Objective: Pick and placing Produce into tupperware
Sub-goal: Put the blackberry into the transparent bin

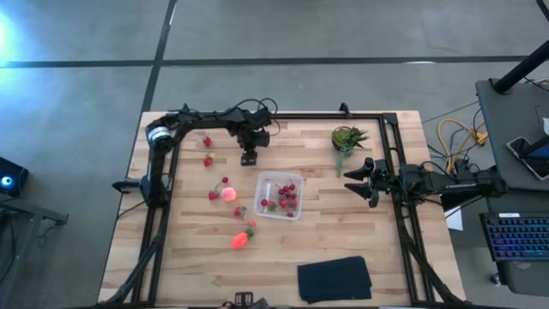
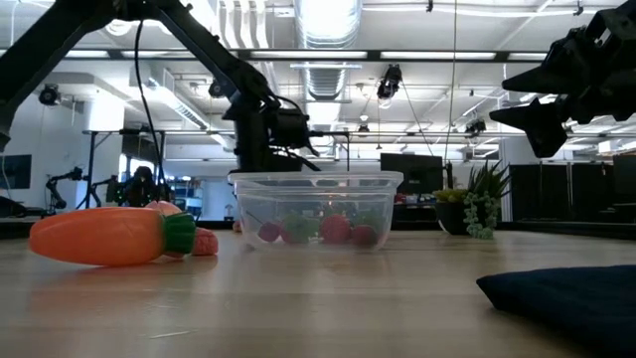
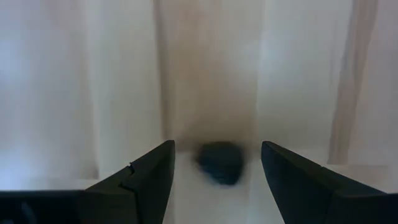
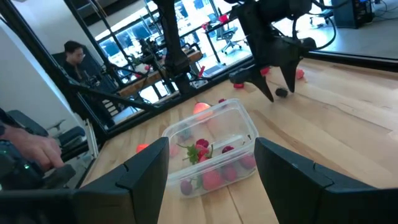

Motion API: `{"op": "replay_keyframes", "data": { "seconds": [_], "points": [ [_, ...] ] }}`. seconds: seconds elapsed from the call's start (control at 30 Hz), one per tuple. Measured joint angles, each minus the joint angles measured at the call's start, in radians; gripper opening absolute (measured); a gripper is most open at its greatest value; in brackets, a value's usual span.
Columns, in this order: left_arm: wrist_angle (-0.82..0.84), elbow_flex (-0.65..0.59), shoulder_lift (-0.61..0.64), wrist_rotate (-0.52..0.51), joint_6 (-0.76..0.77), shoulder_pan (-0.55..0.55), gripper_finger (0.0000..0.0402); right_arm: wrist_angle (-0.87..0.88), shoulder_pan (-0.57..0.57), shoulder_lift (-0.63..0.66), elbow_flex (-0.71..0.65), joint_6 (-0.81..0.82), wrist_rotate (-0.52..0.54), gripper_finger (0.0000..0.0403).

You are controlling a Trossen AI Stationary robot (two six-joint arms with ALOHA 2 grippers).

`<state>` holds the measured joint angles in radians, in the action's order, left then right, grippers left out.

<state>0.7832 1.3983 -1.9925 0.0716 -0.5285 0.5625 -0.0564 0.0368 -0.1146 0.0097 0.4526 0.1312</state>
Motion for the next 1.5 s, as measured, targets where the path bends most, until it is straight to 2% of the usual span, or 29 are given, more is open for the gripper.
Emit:
{"op": "replay_keyframes", "data": {
  "seconds": [0.63,1.0,1.17,1.23,1.43,1.5],
  "points": [
    [-0.019,-0.003,0.004,-0.021,0.003,0.006,0.0078,0.000,0.000,0.000,0.000,0.000,0.000,0.0228],
    [0.005,-0.005,0.016,-0.025,0.055,0.004,0.0077,0.000,0.000,0.000,0.000,0.000,0.000,0.0228],
    [0.025,-0.006,0.103,-0.011,0.078,-0.010,0.0077,0.000,0.000,0.000,0.000,0.000,0.000,0.0228],
    [0.027,-0.006,0.157,0.021,0.078,-0.024,0.0077,0.000,0.000,0.000,0.000,0.000,0.000,0.0228],
    [0.026,-0.011,0.307,0.212,0.082,-0.118,0.0077,0.000,0.000,0.001,0.000,0.000,0.000,0.0228],
    [0.028,-0.012,0.328,0.230,0.082,-0.165,0.0077,0.000,0.000,0.000,0.000,0.000,0.000,0.0228]
  ]
}}
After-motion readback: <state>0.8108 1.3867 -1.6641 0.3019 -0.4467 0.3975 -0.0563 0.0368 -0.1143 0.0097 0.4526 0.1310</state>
